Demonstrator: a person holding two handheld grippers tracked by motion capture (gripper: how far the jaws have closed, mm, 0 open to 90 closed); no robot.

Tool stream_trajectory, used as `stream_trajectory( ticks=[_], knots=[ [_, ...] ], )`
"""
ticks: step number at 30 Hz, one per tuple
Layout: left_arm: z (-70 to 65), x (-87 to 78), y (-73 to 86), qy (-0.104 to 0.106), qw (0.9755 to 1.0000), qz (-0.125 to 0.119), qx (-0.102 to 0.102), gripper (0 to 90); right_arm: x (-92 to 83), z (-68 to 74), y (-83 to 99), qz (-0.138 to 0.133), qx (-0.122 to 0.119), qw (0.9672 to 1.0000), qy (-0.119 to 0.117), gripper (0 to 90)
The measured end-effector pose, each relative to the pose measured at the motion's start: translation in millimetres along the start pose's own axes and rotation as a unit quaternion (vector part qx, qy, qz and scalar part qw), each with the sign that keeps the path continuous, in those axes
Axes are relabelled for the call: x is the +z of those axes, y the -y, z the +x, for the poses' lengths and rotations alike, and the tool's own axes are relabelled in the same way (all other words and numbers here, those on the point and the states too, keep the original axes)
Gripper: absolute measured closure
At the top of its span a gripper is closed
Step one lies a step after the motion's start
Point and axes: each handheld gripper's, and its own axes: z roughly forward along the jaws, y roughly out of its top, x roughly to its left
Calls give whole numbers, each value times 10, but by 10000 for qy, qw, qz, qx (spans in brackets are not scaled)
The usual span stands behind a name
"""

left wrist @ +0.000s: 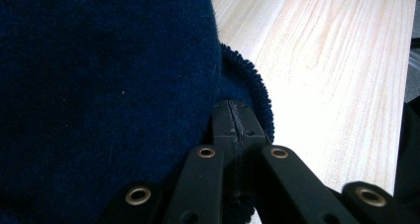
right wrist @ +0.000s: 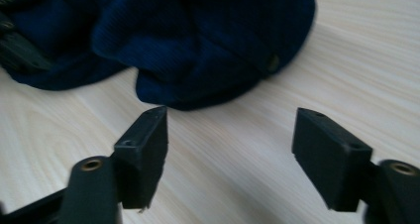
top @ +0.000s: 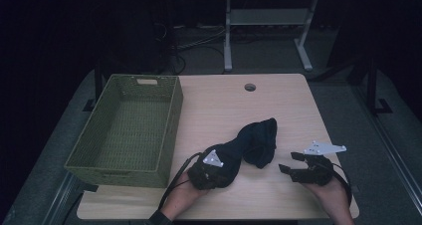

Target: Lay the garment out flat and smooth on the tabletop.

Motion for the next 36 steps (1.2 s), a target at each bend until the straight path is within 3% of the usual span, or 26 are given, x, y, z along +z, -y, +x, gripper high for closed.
stream_trajectory(
  ticks=[5,14,16,20,23,36],
  knots=[
    [11,-1,-7,31,10000,42,24,899,35,40,-60,-83,2,9998,-184,308],
    [7,1,-3,34,10000,18,-36,899,262,113,-123,145,-111,9993,-333,377],
    [4,2,-3,31,10000,15,-31,899,324,108,-136,226,-150,9990,-365,453],
    [5,1,-4,27,10000,23,-37,899,364,94,-149,205,-176,9987,-438,718],
    [3,2,-4,26,10000,15,-40,899,361,90,-175,201,-242,9986,-417,795],
    [1,1,-2,33,10000,18,-48,900,278,24,-530,66,-454,9984,-322,834]
  ],
)
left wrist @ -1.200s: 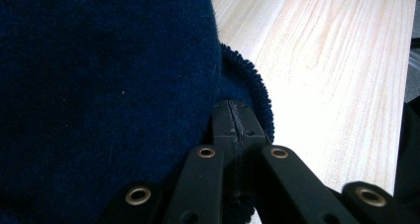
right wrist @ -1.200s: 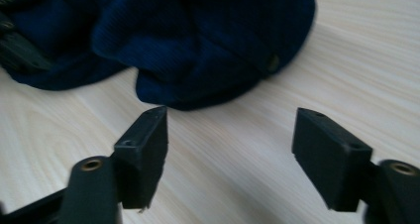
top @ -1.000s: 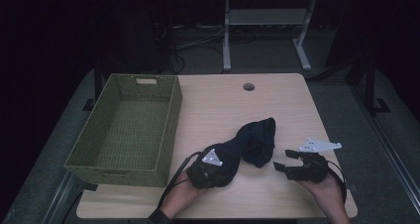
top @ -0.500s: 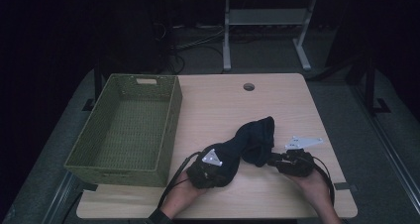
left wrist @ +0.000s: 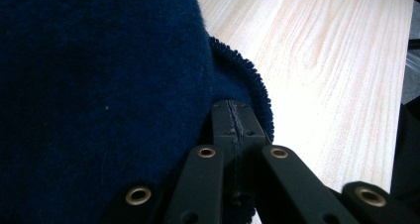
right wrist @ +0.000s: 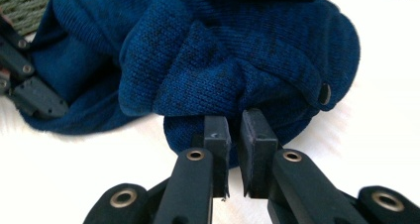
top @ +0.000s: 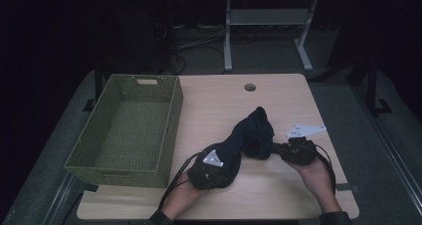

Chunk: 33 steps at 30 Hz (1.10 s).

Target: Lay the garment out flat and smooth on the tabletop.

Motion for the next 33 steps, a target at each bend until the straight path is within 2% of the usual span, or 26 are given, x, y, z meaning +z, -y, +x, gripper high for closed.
stream_trajectory(
  ticks=[11,18,25,33],
  knots=[
    [2,5,9,56,10000,-51,-61,899,-104,-125,-426,-167,-168,9994,241,839],
    [3,1,10,102,9999,-23,-58,900,-138,-230,-629,-206,-176,9989,394,842],
    [0,-1,10,148,9999,13,-79,900,-51,-365,-844,-70,-218,9980,591,844],
    [-1,3,12,161,9998,-9,-87,900,185,-557,-986,164,-212,9967,772,844]
  ],
)
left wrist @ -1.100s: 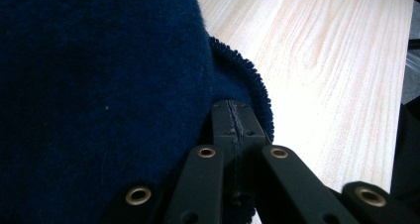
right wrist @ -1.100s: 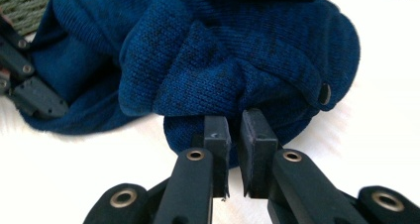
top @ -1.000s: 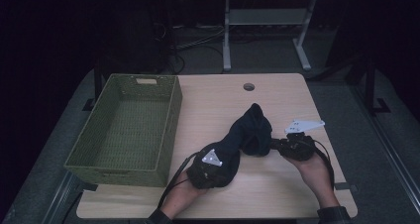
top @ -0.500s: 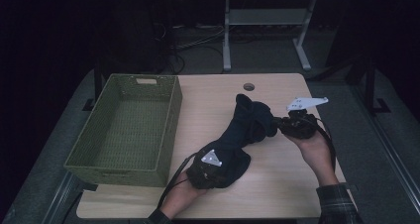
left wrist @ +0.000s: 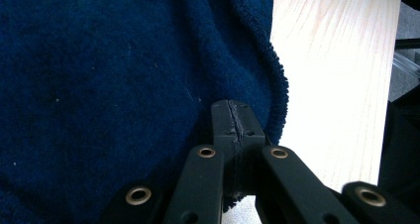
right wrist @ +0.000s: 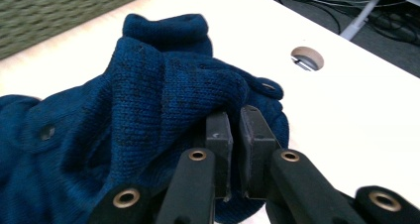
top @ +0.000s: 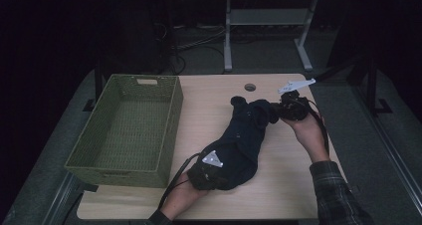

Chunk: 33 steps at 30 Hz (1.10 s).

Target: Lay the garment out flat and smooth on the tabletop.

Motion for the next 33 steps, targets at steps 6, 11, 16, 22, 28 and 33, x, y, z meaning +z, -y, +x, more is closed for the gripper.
stream_trajectory(
  ticks=[6,11,16,22,28,33],
  knots=[
    [6,-2,1,4,10000,17,15,900,229,-75,-10,254,79,9996,15,838],
    [12,-4,2,21,10000,21,-1,900,222,-70,57,125,121,9998,61,681],
    [12,-2,1,39,10000,5,-22,899,19,-94,168,-92,341,9994,19,674],
    [10,-22,-45,80,9999,43,-67,829,-128,8,354,-35,311,9992,-231,807],
    [-17,-204,-167,3,9999,-149,51,752,-177,109,546,-95,315,9988,-365,898],
    [53,-338,-321,-212,9991,-370,48,765,-151,224,672,-62,288,9983,-505,899]
  ],
)
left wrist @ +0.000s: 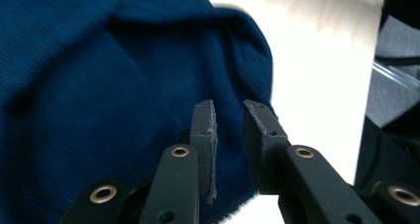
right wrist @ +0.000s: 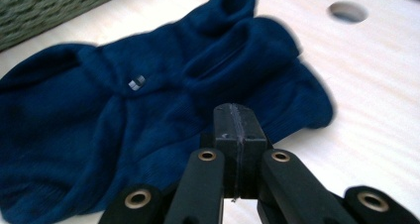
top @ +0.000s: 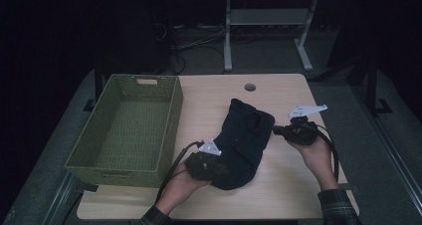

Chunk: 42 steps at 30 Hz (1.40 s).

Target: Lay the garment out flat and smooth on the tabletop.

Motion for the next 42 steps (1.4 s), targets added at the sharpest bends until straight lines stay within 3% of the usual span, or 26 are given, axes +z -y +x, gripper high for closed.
stream_trajectory(
  ticks=[6,11,14,18,21,25,33,39,42],
  knots=[
    [231,-40,-202,-372,9990,-204,-159,868,122,176,156,25,-94,9998,-147,899],
    [416,-31,-365,-806,9961,-265,-257,890,265,280,261,227,-170,9993,-259,900],
    [547,-1,-427,-963,9939,-342,-421,894,311,323,285,290,-132,9989,-344,900],
    [733,87,-464,-1087,9917,-293,-621,896,367,373,297,349,-196,9984,-395,900],
    [834,185,-469,-1331,9892,-112,-603,897,421,419,308,394,-269,9979,-433,900],
    [946,328,-441,-1211,9897,-17,-761,897,489,458,324,503,-322,9971,-479,900],
    [990,561,-353,-993,9922,221,-725,897,585,472,369,682,-348,9959,-487,900],
    [994,599,-333,-1015,9923,304,-643,900,604,456,398,703,-339,9958,-478,900],
    [988,596,-329,-1191,9901,480,-568,900,604,440,407,706,-361,9957,-482,900]
  ],
)
